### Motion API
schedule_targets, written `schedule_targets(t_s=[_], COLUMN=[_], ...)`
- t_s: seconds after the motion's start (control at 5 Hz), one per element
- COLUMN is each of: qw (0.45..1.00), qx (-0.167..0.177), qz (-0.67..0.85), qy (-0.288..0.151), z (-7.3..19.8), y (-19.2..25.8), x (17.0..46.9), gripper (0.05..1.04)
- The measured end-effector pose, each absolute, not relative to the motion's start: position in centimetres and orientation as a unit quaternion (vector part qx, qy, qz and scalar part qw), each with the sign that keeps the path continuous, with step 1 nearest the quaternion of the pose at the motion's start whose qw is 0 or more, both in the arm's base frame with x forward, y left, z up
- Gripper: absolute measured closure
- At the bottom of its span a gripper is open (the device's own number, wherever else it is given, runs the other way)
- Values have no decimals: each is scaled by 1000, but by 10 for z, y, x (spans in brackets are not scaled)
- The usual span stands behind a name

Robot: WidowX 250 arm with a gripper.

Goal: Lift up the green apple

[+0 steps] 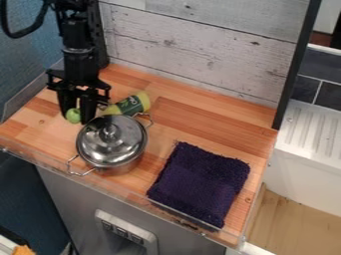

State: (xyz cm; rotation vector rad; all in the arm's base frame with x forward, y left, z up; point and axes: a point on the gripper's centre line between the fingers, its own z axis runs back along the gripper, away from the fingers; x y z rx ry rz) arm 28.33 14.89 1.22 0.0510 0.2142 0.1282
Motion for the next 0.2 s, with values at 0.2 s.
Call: schedule_targets(t_s=[0.2], qw=[992], qx=[10], qz=[76], qy=[98], z=[16], y=[146], x=[295], gripper=[662])
